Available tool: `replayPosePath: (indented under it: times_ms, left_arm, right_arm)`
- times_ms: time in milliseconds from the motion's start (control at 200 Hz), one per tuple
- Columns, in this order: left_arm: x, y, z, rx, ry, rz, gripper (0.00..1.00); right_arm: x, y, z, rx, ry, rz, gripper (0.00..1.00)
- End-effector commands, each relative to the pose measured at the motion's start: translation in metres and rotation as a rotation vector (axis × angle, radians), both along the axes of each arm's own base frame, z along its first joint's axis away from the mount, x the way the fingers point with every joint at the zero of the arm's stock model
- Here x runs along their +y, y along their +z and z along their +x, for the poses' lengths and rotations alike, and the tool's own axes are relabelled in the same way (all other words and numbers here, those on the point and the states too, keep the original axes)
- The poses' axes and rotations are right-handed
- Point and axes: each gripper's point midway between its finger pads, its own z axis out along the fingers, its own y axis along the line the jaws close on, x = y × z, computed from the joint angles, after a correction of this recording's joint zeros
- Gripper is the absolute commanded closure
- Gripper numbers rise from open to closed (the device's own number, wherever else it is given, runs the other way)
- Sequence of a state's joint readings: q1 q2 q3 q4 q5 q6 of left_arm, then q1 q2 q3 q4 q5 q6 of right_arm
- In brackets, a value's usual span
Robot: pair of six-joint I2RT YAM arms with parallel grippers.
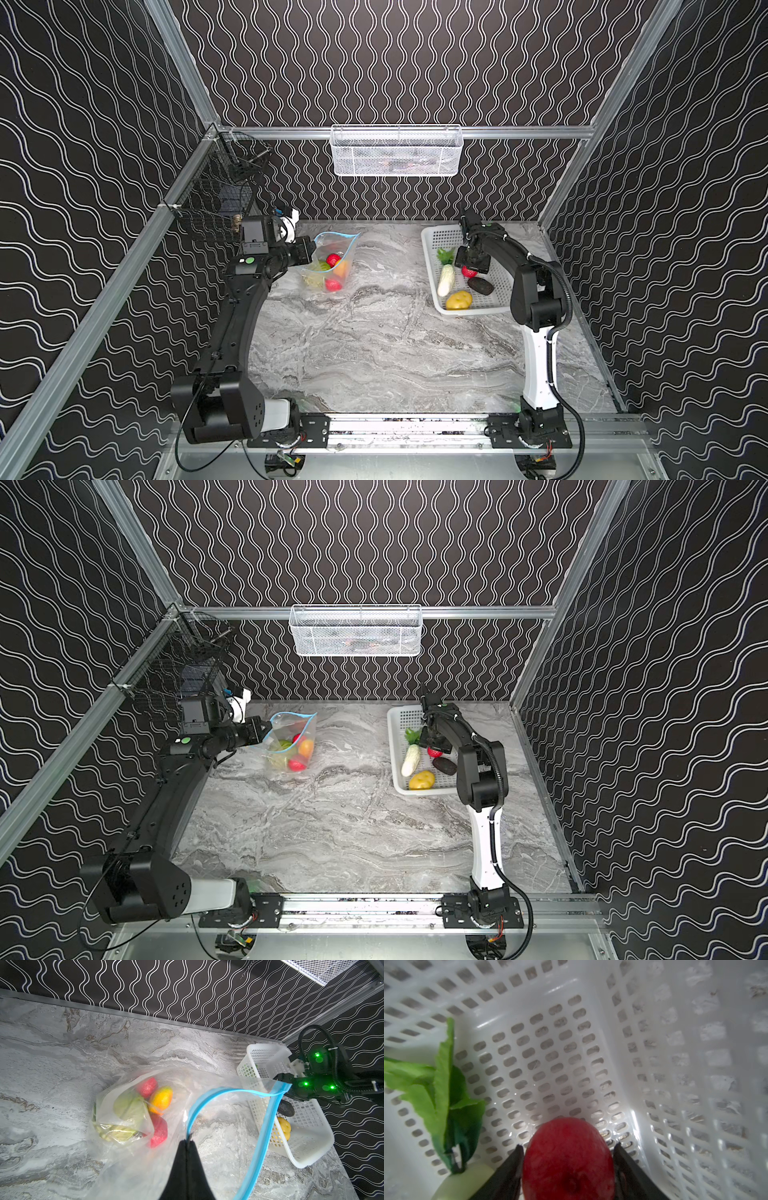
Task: Place the food in the zip-top bag and seal the zipper
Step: 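Lift the red apple and carry it toward the bag with the right gripper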
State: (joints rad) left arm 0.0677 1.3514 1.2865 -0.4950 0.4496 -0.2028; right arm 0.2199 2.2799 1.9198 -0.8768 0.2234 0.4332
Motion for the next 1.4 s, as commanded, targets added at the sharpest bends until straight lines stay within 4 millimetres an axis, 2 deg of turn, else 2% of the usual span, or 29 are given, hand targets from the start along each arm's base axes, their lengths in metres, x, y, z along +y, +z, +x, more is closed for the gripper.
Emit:
replayPosePath:
  times_ms: [0,85,310,631,851,891,906,1046,1261,1396]
  left_arm:
    - [-0.001,0.005,0.0,-0.012,-0.007,-0.001,1.0]
    - [-0.001,0.007,0.0,-0.015,-0.008,-0.004,1.0]
    - [-0.004,0.015,-0.004,-0.024,-0.014,-0.022,1.0]
    - [0.006,0.021,0.004,-0.001,0.009,0.049,1.0]
    - [0.01,0.012,0.011,0.068,0.01,0.076,1.0]
    - [0.011,0.015,0.013,0.07,0.008,0.08,1.0]
    - [0.011,0.015,0.014,0.069,0.007,0.083,1.0]
    - [0.013,0.025,0.021,0.062,0.013,0.089,1.0]
    - [0.016,0.034,0.013,0.027,-0.011,0.165,1.0]
    - [0.015,0.034,0.006,0.028,-0.03,0.177,1.0]
  right_arm:
    - [0.0,0.002,-0.003,0.012,-0.005,0.001,0.43]
    - [0.006,0.009,0.001,-0.016,0.018,0.032,0.55]
    - [0.016,0.04,0.005,-0.103,0.039,0.102,0.63]
    - [0.027,0.082,0.001,-0.215,0.046,0.198,0.66]
    - [0.038,0.117,-0.004,-0.329,0.069,0.291,0.69]
    - [0.039,0.116,-0.004,-0.343,0.073,0.304,0.69]
    - [0.041,0.13,-0.005,-0.377,0.08,0.316,0.69]
    - [0.051,0.146,-0.006,-0.452,0.112,0.392,0.71]
    - [0.067,0.173,-0.008,-0.532,0.153,0.497,0.74]
    - [0.079,0.198,-0.011,-0.616,0.166,0.581,0.75]
